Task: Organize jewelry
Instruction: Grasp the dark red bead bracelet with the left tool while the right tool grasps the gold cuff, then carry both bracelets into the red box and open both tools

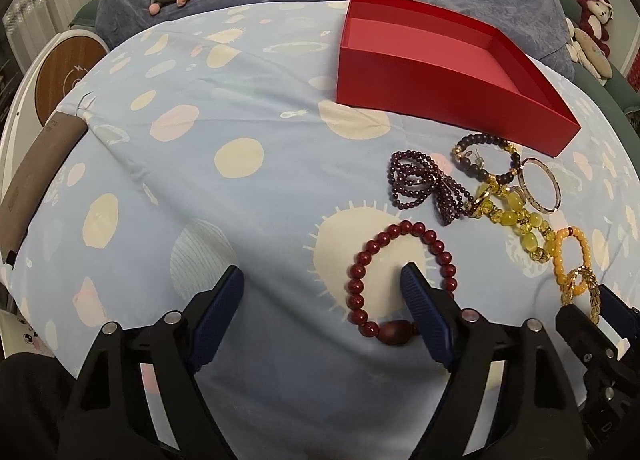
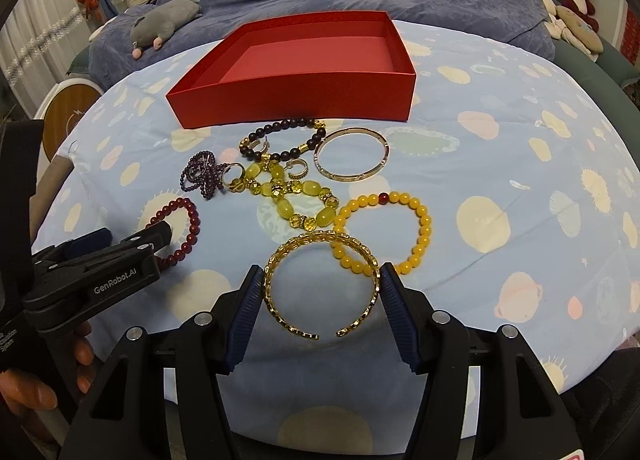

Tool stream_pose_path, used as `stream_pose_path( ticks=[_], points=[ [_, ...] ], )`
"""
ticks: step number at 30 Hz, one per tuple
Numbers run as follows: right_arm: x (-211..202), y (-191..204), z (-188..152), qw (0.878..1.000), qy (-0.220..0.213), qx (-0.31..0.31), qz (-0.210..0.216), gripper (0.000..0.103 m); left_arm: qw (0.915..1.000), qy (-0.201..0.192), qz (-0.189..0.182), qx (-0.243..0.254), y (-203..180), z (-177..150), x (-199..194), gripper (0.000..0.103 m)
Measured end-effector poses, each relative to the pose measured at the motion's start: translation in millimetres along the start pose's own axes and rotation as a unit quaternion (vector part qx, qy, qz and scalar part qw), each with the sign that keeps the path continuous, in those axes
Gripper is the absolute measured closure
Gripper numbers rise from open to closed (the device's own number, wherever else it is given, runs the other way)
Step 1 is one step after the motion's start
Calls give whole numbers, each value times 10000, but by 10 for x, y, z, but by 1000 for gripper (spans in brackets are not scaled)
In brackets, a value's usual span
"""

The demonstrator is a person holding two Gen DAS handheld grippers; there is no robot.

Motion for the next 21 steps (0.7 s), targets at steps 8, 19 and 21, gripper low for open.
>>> stream_pose_path(
  ticks=[8, 19, 21],
  points=[
    [-14, 12, 1, 10000, 22, -8, 22, 46, 9993, -99, -49, 358, -106, 32, -29, 59],
    [-168, 7, 48, 9999, -89, 30, 89, 46, 9985, -153, -448, 271, -78, 51, -190, 95],
    [-204, -1, 56, 9999, -117, 51, 104, 46, 9983, -203, -482, 262, -76, 54, -251, 95]
  ],
)
Point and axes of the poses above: each gripper's, at about its wrist camera, not at the fingertips, and x roughly the way its jaws point, y to its left, z to its top, the point moved 9 cm from there along x, roughly the way its jaws point, and after that the axes turned 8 degrees about x, right-handed, at the moved point
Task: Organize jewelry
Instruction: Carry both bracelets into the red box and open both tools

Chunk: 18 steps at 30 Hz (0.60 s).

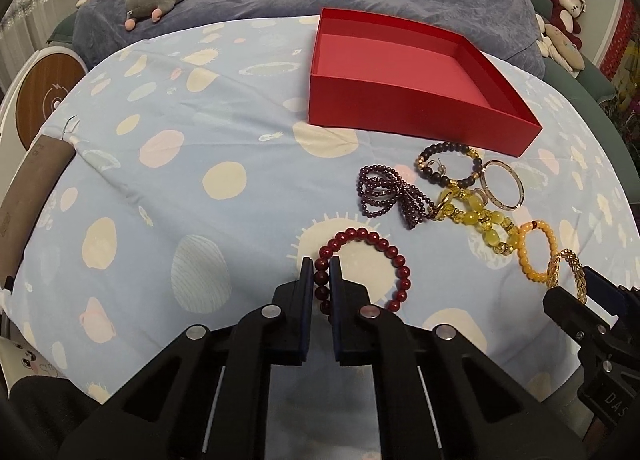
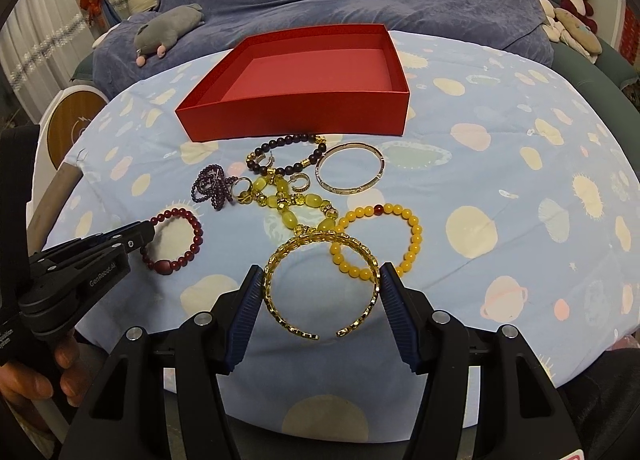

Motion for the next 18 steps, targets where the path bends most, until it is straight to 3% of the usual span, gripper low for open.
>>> stream_pose_path(
  ticks=[11, 18],
  points=[
    [-258, 9, 137, 9997, -182, 75, 124, 46, 9988, -395, -281, 5, -118, 241, -445, 95],
    [-442, 129, 666, 9985, -445, -168, 268, 46, 9961, -695, -518, 170, -239, 728, -706, 95]
  ],
)
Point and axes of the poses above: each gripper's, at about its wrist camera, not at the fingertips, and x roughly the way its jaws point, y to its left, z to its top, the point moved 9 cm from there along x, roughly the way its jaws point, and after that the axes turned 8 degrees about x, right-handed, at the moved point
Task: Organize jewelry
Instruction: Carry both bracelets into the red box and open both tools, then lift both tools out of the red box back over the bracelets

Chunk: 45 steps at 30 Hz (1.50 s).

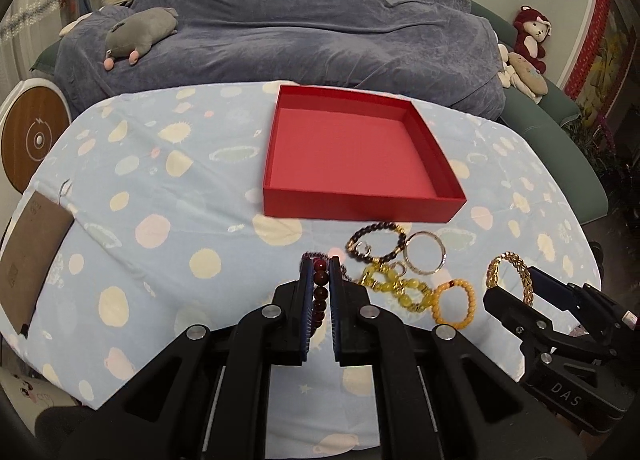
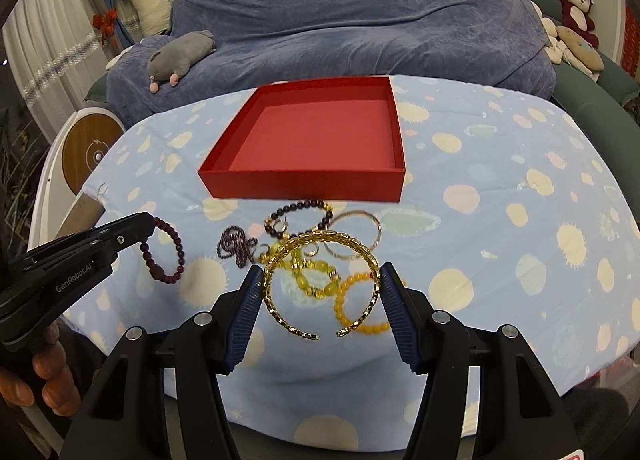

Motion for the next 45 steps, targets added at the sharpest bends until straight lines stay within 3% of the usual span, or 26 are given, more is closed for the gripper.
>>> stream_pose_path(
  ticks=[7, 13, 18, 25, 32, 35, 36, 37, 45],
  points=[
    [281, 30, 836, 9997, -100, -42, 196, 46, 9987, -303, -233, 343, -84, 827, 211, 95],
    [956, 25, 1506, 9996, 43, 52, 268, 46, 9980, -320, -250, 492, -68, 1435, 857, 95],
    [1594, 1, 1863, 9996, 242, -52, 157, 46, 9985, -146, -248, 464, 27, 1745, 1486, 95],
    [2279, -79, 2033, 9983, 578, 2, 62, 46, 9992, 185, -199, 277, 196, 1906, 2163, 95],
    [2519, -110, 2045, 9978, 655, 27, -36, 45, 9990, 410, -125, 79, 338, 1834, 2435, 95],
    [2522, -122, 2065, 9982, 598, 21, -87, 44, 9994, 331, -25, 95, 360, 1833, 2405, 83],
    [2506, -119, 2075, 9984, 558, 12, -99, 43, 9995, 305, 19, 105, 360, 1839, 2390, 70],
    [2485, -124, 2084, 9986, 514, 10, -140, 41, 9995, 256, 120, 114, 371, 1852, 2368, 63],
    [2149, -116, 2161, 9996, 199, -75, -191, 37, 9993, -12, 294, 244, 364, 1923, 2091, 54]
  ],
)
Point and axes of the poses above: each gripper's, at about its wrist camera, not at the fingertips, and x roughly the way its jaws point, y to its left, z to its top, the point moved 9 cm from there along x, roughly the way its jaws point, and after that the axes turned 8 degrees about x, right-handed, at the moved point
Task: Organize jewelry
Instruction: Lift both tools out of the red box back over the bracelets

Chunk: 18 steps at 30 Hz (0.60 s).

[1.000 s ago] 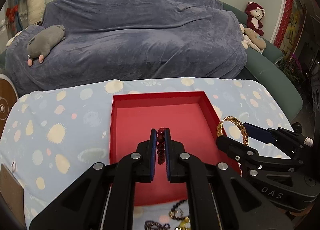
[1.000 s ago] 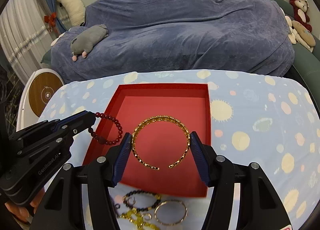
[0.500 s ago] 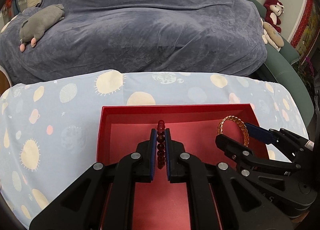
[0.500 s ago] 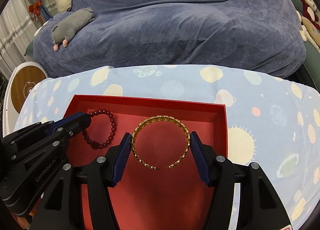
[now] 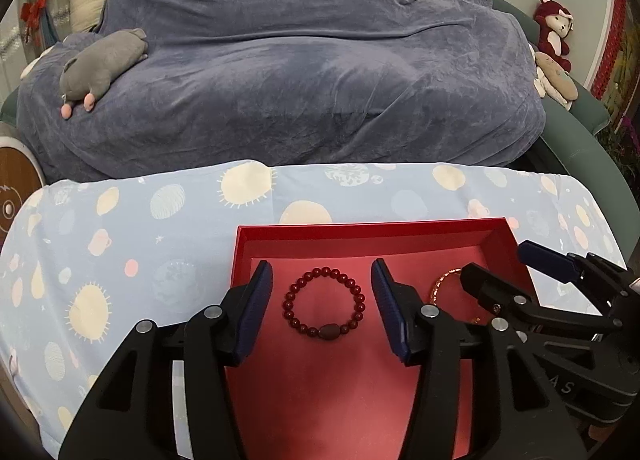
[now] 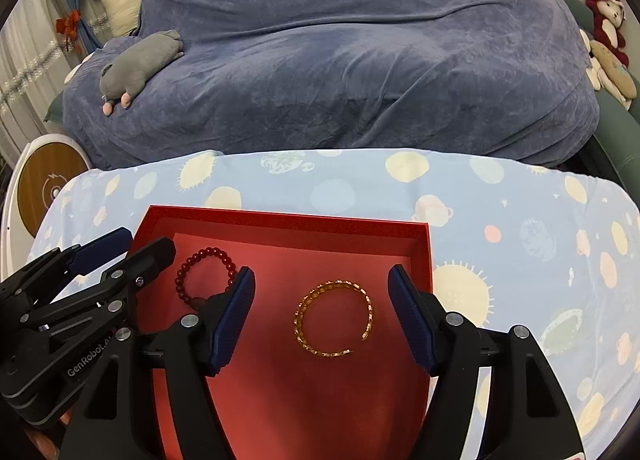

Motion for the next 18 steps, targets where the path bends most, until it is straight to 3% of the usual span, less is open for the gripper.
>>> stream_pose_path(
  ticks=[10, 18],
  points=[
    [-779, 70, -164, 9993, -362, -56, 107, 35, 9991, -378, 134, 116, -100, -35, -740, 49],
    [-1311, 105, -670, 9990, -419, -48, 149, 34, 9991, -374, 108, 178, -243, -436, -1241, 48]
  ],
)
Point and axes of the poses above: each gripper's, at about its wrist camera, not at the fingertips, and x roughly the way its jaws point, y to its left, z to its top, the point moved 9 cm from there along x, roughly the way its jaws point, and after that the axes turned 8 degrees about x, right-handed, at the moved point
